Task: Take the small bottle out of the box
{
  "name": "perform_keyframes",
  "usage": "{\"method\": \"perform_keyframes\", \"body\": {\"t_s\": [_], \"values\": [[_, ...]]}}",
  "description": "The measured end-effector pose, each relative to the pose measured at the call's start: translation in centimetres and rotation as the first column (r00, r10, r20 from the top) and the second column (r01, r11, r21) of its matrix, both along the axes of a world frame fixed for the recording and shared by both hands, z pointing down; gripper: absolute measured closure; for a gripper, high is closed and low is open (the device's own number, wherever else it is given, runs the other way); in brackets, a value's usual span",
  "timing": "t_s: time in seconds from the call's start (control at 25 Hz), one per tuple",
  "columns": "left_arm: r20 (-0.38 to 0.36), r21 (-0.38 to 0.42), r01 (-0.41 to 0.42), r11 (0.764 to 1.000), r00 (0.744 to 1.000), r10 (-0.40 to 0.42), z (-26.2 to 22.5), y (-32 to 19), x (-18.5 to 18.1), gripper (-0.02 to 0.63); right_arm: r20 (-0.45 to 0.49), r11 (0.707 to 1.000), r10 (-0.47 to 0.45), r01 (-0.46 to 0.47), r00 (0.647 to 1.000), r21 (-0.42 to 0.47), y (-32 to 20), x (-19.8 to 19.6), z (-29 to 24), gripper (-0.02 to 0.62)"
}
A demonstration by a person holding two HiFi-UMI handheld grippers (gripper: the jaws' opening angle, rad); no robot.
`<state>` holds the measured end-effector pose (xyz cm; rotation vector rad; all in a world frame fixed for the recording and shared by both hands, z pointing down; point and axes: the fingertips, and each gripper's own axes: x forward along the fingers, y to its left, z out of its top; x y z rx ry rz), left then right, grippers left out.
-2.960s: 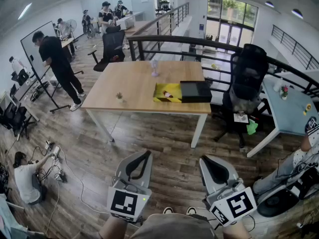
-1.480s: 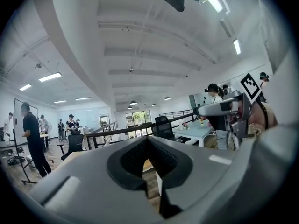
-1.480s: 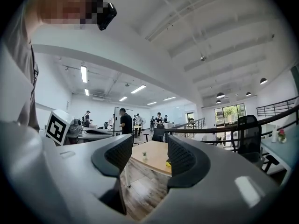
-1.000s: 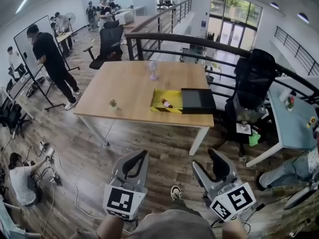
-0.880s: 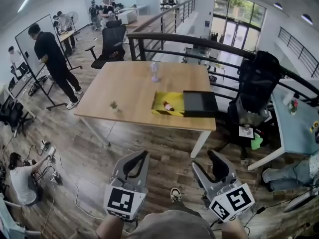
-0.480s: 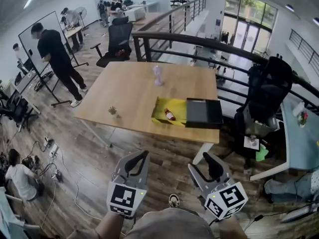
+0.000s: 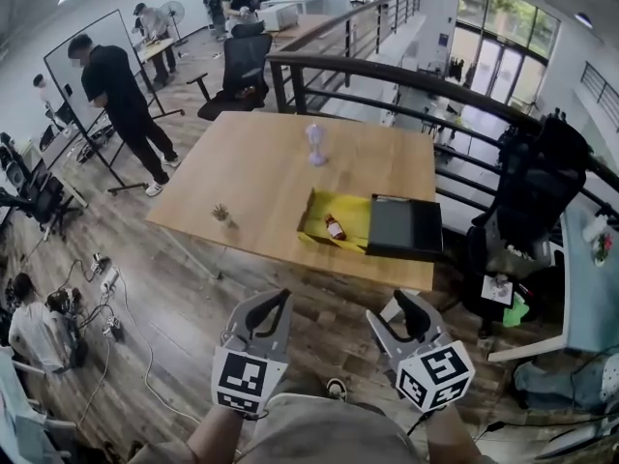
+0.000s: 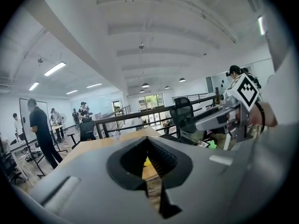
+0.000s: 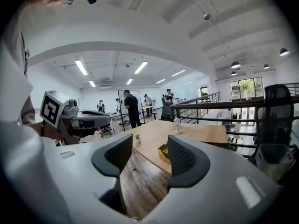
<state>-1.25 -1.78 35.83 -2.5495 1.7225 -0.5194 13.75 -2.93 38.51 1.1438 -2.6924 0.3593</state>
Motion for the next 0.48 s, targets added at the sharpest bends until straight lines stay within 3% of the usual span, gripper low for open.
{"method": "perform_keyframes", "body": {"t_s": [0.48], "values": [[-0.007,-0.045,-0.008,0.999,1.0,0.008,3.3,-7.0,-1.5,0.606,-0.038,0.993,-0.013,0.009,0.999,-0.117,-7.1,-1.8,5.4,0.374]]}}
